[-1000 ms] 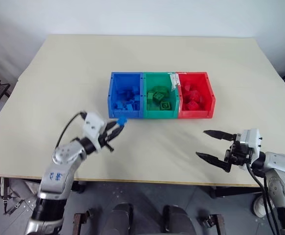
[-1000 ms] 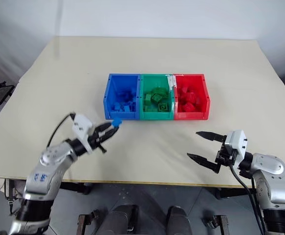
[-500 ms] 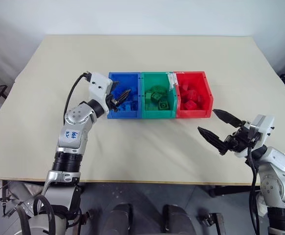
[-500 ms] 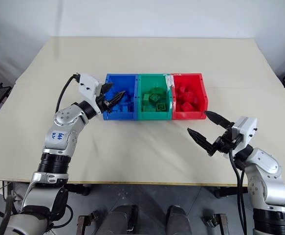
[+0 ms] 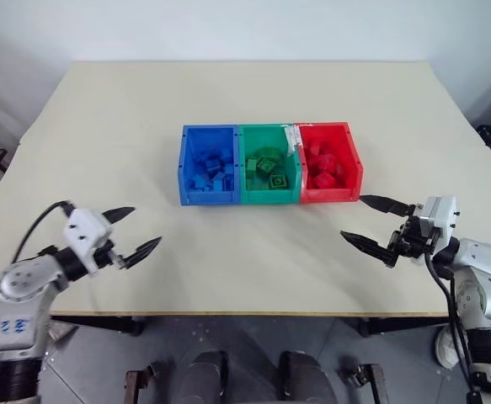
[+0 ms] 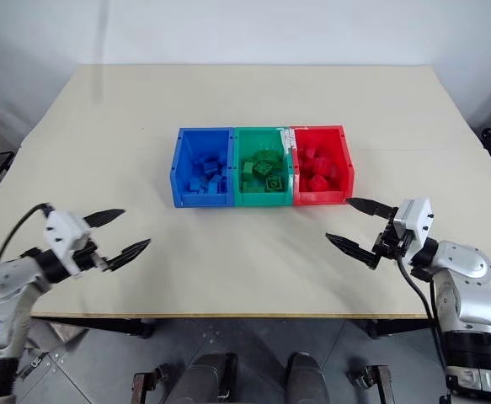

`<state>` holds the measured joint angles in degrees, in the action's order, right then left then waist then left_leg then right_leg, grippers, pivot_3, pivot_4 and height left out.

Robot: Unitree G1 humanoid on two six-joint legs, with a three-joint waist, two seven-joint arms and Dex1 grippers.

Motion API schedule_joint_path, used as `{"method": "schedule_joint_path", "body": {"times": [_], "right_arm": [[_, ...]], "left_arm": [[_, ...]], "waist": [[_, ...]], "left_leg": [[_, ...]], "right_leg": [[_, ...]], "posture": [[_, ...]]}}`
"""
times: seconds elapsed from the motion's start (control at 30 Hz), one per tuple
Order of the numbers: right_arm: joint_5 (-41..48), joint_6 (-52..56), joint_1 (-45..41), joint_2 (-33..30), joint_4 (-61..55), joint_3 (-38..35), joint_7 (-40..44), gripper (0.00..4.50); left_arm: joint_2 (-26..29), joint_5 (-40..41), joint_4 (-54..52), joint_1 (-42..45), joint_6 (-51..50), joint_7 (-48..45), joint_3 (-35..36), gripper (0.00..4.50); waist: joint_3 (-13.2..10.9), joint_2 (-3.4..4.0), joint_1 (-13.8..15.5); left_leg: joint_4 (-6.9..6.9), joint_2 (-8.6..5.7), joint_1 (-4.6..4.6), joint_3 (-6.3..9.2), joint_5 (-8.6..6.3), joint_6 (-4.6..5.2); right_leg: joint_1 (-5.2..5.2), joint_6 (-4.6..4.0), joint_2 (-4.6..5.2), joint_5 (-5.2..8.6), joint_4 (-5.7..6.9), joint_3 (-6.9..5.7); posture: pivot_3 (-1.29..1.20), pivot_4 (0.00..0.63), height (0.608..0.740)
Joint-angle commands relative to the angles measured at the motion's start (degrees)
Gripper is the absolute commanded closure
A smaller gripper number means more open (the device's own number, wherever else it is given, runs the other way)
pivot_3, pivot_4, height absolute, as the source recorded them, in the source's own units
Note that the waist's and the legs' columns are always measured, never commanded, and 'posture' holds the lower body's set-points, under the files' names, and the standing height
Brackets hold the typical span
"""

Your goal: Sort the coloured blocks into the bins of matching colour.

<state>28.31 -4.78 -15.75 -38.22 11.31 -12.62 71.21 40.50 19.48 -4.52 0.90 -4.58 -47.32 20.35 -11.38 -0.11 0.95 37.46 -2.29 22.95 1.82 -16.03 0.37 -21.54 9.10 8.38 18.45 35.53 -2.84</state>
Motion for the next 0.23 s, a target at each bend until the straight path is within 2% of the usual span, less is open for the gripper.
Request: {"method": "schedule_joint_path", "body": {"times": [0.03,0.23], "right_arm": [[-0.58,-2.75,-1.38,-0.63,2.99,-0.09,2.47,0.0],[-0.09,-3.74,-2.26,0.58,4.31,-0.95,0.77,0.0]], "left_arm": [[0.35,2.11,-2.93,-0.63,-0.43,-0.15,1.55,0.03],[-0.5,-0.66,-3.44,0.32,1.8,1.4,-0.92,0.03]], "waist": [[0.0,0.0,0.37],[0.0,0.0,0.28]], "left_leg": [[0.02,-0.02,0.0,-0.01,-0.01,0.01],[-0.03,-0.03,-0.02,-0.02,-0.01,0.0]], "right_leg": [[0.0,0.0,0.03,0.0,0.0,0.0],[-0.02,0.0,0.05,0.0,0.07,0.0]], "posture": [[0.0,0.15,0.74],[0.0,0.15,0.74]]}}
